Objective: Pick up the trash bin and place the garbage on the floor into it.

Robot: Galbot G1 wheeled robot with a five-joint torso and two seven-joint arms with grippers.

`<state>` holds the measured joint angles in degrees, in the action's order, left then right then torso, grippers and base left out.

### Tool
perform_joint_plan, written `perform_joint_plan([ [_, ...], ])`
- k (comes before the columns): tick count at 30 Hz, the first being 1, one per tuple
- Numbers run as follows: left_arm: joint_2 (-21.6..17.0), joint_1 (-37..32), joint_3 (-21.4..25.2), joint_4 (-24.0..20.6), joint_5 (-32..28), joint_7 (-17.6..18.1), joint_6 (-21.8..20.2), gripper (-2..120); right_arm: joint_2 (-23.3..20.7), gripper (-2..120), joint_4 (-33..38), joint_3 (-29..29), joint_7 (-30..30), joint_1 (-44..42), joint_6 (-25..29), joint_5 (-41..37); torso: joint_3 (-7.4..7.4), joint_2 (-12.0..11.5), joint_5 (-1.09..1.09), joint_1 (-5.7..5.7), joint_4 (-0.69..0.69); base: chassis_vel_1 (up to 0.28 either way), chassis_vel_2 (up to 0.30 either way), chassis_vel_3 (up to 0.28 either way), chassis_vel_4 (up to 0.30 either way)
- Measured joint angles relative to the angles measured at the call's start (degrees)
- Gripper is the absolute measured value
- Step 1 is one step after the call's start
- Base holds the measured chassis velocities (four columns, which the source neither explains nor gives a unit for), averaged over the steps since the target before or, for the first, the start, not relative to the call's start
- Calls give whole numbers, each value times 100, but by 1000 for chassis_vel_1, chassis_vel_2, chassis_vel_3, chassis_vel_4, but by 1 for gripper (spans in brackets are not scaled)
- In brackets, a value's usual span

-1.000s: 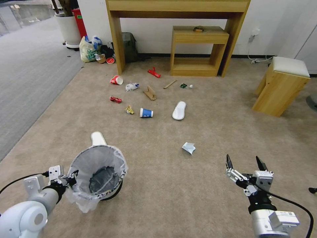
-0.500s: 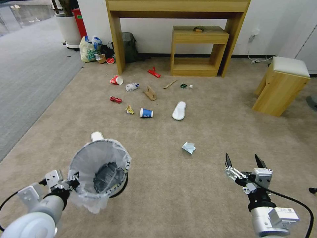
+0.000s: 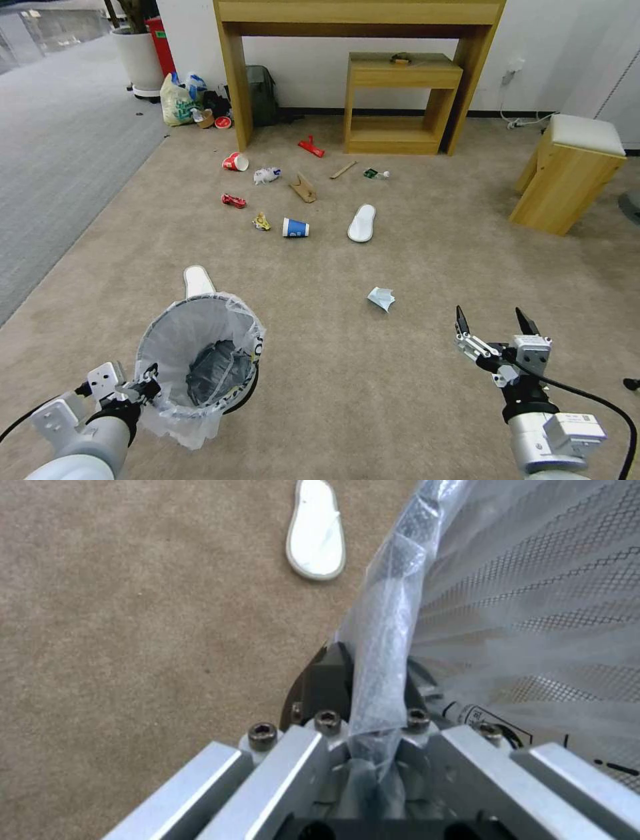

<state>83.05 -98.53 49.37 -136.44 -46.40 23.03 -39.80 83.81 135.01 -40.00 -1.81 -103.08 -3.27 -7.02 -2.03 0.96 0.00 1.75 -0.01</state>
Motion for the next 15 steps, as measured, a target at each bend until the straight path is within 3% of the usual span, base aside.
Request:
perform_joint_plan([
  [10, -32, -29, -29, 19, 92, -100, 1, 0, -11, 100, -19, -12, -4, 1, 15, -17, 0, 0, 0, 0, 0, 0, 0, 0, 0],
  [15, -29, -21, -61, 15, 122, -176, -20, 0, -6, 100, -22, -18, -4, -11, 30, -19, 0, 0, 0, 0, 0, -77, 65, 64, -60],
])
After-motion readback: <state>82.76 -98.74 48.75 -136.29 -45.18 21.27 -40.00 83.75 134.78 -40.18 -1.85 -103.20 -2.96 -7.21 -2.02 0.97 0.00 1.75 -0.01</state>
